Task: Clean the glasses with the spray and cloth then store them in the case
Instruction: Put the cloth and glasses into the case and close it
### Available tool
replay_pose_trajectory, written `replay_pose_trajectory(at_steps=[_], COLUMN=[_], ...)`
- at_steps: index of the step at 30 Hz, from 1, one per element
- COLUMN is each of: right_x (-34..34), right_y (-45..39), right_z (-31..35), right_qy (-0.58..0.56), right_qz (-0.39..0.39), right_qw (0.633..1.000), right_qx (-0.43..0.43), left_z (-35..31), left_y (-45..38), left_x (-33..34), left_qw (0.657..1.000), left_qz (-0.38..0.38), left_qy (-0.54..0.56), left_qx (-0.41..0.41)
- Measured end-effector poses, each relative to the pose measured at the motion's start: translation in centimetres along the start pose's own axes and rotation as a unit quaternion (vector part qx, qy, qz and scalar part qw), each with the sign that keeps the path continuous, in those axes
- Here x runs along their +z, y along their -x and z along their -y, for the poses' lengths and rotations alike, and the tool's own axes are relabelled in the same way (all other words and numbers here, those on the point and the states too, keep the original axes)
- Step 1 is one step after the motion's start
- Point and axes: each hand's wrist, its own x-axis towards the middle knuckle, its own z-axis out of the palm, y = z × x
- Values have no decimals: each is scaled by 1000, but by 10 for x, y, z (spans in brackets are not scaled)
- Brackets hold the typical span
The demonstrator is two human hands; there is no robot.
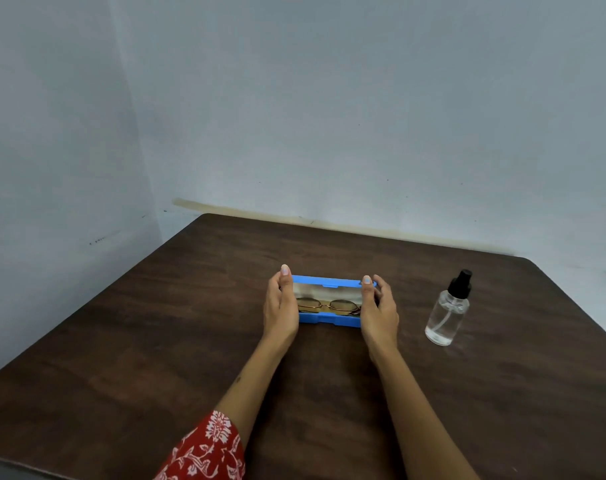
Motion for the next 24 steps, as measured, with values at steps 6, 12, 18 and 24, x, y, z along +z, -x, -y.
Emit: replay_pose_trajectory(at_steps=[6, 12, 18, 24], right_x=[-28, -38, -35, -37], right_y=[-2, 0, 2, 2], right_z=[-10, -15, -17, -19], right_qy=[6, 23, 59, 63], right_qz=[-30, -28, -51, -55], right_qw=[1000, 999, 996, 995], right_qx=[-6, -35, -50, -53], left_z=[3, 9, 20, 22], left_y=[11, 6, 0, -2], left_x=[24, 29, 22, 21], left_qw=[999, 998, 992, 991], left_qz=[31, 34, 41, 43], left_qy=[-2, -43, -92, -97], left_qx=[12, 39, 81, 76])
